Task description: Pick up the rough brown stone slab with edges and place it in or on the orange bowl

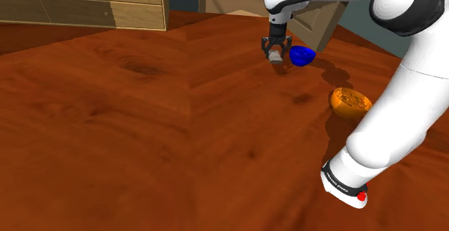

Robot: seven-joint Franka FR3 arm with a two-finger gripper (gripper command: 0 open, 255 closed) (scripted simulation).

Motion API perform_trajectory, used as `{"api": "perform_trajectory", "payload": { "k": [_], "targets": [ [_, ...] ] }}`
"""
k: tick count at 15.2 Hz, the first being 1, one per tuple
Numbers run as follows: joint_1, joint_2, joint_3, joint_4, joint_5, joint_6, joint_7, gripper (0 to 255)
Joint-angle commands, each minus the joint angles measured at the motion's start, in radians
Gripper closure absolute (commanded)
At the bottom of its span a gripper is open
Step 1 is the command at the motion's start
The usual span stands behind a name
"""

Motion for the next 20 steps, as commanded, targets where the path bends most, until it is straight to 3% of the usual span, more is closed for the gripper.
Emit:
{"api": "perform_trajectory", "payload": {
  "k": [1,10,20],
  "targets": [
    [-0.015,-0.045,-0.013,-0.059,-0.009,0.018,-0.023,255],
    [-0.094,-0.273,-0.090,-0.331,-0.075,0.083,-0.146,255],
    [-0.203,-0.471,-0.204,-0.521,-0.182,0.112,-0.310,255]
  ]
}}
